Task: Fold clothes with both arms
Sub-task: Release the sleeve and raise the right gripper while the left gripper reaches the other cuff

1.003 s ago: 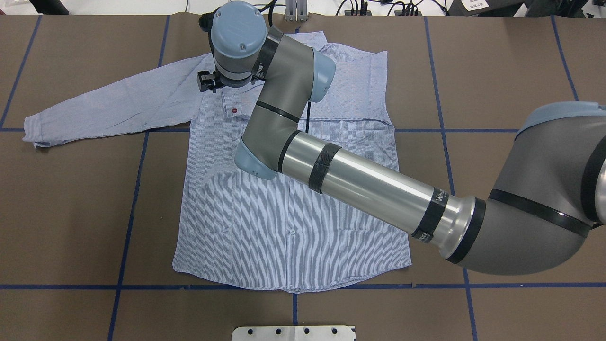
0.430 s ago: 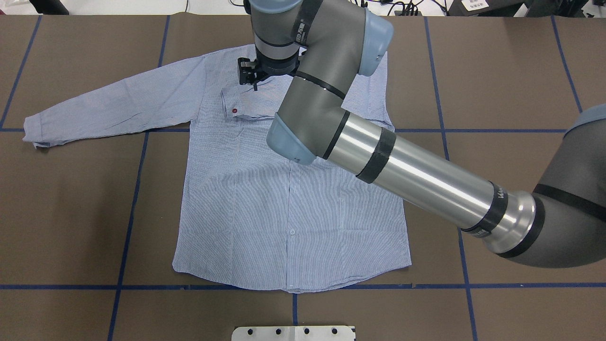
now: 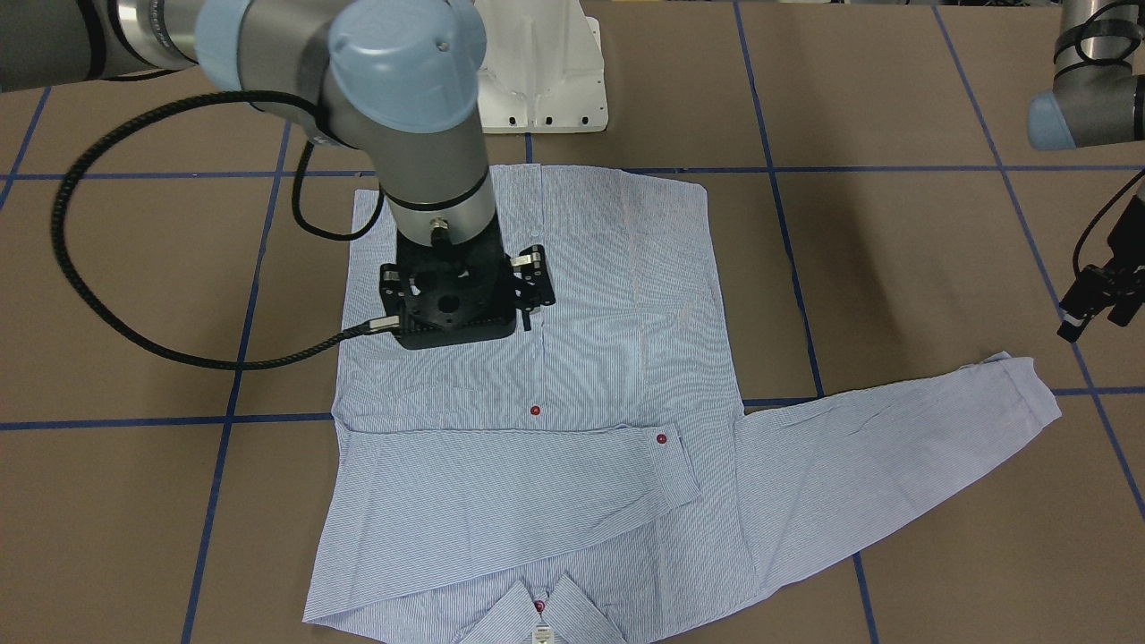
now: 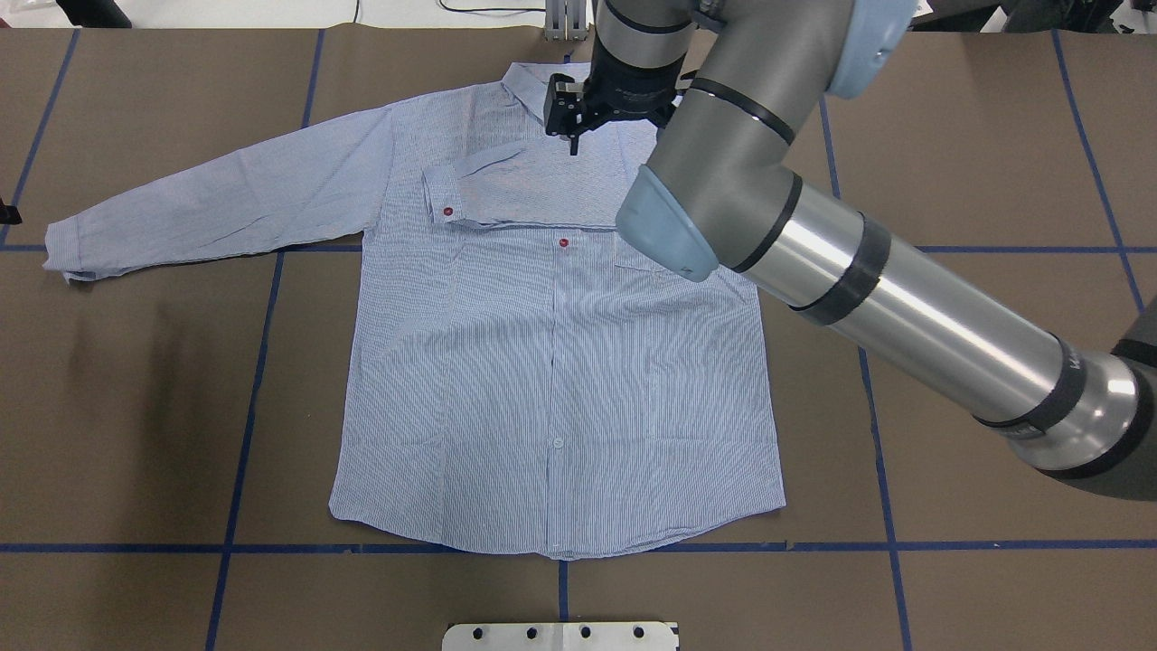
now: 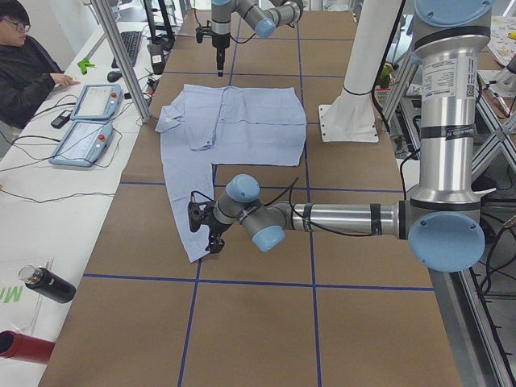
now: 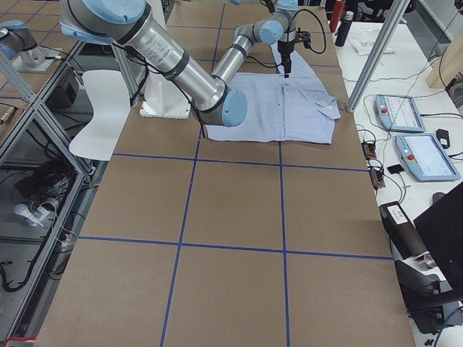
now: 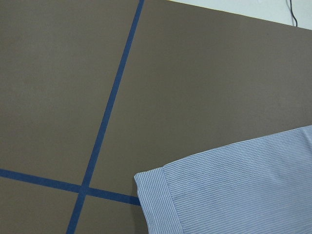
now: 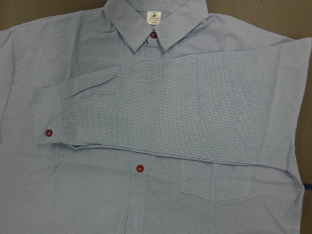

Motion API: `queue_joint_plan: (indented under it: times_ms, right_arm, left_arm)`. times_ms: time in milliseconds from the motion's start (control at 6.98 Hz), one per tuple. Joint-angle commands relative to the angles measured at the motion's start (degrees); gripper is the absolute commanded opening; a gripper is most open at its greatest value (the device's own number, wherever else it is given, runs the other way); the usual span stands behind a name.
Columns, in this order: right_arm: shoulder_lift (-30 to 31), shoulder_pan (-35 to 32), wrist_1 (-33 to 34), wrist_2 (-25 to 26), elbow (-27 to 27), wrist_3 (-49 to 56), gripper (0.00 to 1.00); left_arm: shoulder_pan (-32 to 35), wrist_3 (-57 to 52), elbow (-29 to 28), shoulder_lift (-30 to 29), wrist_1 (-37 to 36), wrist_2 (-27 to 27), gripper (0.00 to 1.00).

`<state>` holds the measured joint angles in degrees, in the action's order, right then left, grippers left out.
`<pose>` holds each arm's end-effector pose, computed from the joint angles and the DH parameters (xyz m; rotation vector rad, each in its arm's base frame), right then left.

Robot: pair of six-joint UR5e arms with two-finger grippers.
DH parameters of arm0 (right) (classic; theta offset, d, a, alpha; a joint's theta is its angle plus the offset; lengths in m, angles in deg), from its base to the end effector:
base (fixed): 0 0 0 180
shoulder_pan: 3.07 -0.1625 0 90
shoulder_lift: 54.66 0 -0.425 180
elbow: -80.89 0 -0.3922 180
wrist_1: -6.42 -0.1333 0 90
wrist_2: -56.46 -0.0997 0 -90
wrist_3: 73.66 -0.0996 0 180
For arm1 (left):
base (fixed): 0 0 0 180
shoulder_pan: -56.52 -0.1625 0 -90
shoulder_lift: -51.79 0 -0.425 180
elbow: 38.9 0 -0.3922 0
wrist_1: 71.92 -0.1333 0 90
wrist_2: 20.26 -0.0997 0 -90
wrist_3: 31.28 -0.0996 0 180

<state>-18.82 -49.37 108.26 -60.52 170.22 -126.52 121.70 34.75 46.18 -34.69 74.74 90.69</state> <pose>-0.4278 -0.5752 0.0962 0.1387 -0.8306 -0.0208 0.1202 -0.4927 0.6319 0.3428 0.8431 -0.5159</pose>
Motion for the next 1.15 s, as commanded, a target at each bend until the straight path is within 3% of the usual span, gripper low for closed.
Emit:
queue_joint_plan:
  times_ms: [0, 716, 1003]
  right_arm:
    - [3.1, -0.9, 0.99, -0.53, 4.01, 0.39, 0.99]
    - [3.18, -0.72, 0.9, 0.17, 4.01, 0.13, 0.99]
    - [3.27, -0.63, 0.9, 0.26, 3.92, 0.13, 0.99]
  left_arm:
    - [-7.4, 10.13, -5.8, -0.61, 6.27, -7.38, 0.99]
    - [-8.67, 10.17, -9.31, -3.85, 6.1, -8.64, 0.96]
    - [-8.75, 9.99, -10.12, -4.31, 6.1, -8.73, 0.9]
